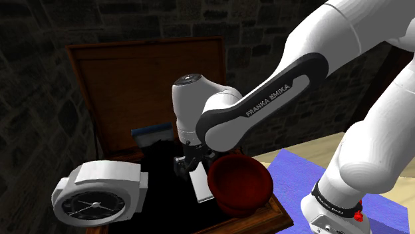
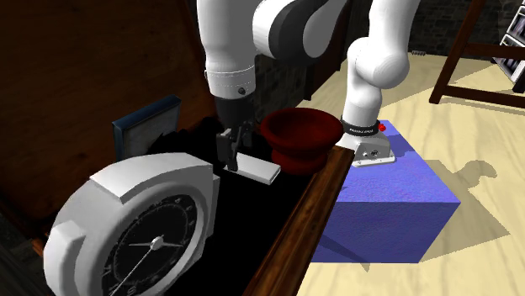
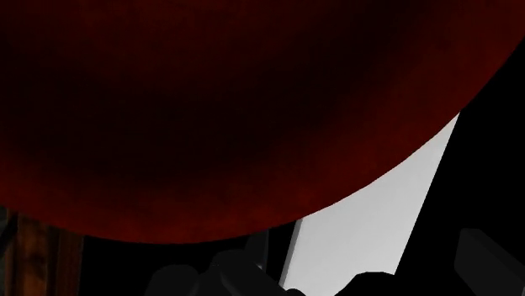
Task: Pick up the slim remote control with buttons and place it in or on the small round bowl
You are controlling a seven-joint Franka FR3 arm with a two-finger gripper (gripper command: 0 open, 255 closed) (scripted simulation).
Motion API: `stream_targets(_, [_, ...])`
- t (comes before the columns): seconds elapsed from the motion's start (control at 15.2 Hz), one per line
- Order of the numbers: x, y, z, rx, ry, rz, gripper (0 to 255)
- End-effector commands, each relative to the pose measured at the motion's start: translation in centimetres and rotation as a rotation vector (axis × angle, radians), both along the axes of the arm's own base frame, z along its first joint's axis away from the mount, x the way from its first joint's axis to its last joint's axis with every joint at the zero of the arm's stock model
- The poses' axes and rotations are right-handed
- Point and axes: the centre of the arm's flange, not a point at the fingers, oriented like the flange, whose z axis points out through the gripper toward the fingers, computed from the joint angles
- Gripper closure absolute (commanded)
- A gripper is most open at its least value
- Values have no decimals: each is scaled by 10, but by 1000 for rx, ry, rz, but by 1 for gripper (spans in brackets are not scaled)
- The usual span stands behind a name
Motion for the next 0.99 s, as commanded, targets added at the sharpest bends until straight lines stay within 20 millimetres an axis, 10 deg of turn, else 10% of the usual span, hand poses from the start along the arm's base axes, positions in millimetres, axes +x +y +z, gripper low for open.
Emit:
stream_targets(0.0, [-1, 0, -11, 0, 0, 0, 0])
stream_targets(0.59, [-1, 0, -19, 0, 0, 0, 0])
stream_targets(0.66, [-1, 0, -19, 0, 0, 0, 255])
stream_targets(0.92, [-1, 0, -19, 0, 0, 0, 255])
